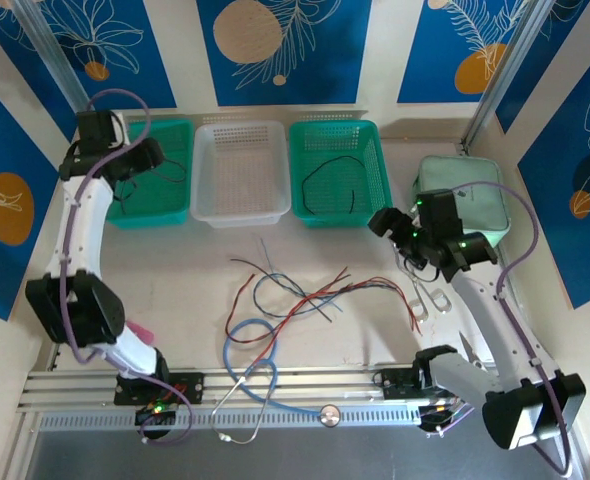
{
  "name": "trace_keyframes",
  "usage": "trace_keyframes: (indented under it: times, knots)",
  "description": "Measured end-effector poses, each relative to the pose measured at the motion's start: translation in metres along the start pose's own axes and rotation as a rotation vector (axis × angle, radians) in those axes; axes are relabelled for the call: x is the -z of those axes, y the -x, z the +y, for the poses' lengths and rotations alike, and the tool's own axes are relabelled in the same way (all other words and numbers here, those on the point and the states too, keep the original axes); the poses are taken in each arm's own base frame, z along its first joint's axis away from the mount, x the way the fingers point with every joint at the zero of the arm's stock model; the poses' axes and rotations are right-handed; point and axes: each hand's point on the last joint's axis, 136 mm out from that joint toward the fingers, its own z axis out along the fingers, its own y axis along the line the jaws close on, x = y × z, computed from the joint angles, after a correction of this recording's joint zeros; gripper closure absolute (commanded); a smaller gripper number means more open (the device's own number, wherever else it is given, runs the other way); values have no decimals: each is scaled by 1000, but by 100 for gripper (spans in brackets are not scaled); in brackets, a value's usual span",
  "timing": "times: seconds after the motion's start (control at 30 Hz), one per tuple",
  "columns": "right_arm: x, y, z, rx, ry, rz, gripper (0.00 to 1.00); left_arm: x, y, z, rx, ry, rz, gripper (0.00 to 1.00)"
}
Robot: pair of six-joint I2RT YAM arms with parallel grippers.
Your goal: Untangle the cables
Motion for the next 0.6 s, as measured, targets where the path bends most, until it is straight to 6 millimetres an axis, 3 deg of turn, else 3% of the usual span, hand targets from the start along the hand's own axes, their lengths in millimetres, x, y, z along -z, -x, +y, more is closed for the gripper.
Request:
trace_keyframes:
  times: [0.13,0.23,0.33,0.43,0.5,0.6]
  knots:
    - [-25,-37,-13,47,-147,102,20,24,-58,-78,-152,-175,59,28]
    - [-47,-62,-18,99,-197,159,38,31,-121,-112,-209,-272,143,29]
    - [-66,-82,-23,129,-206,193,49,32,-186,-127,-228,-320,229,30]
    - [-82,-91,-28,133,-215,208,51,33,-244,-138,-245,-348,311,30]
    - [-87,-91,-30,133,-227,206,52,36,-271,-144,-256,-359,351,30]
    - [-90,-84,-37,121,-267,173,58,41,-293,-157,-267,-381,371,30]
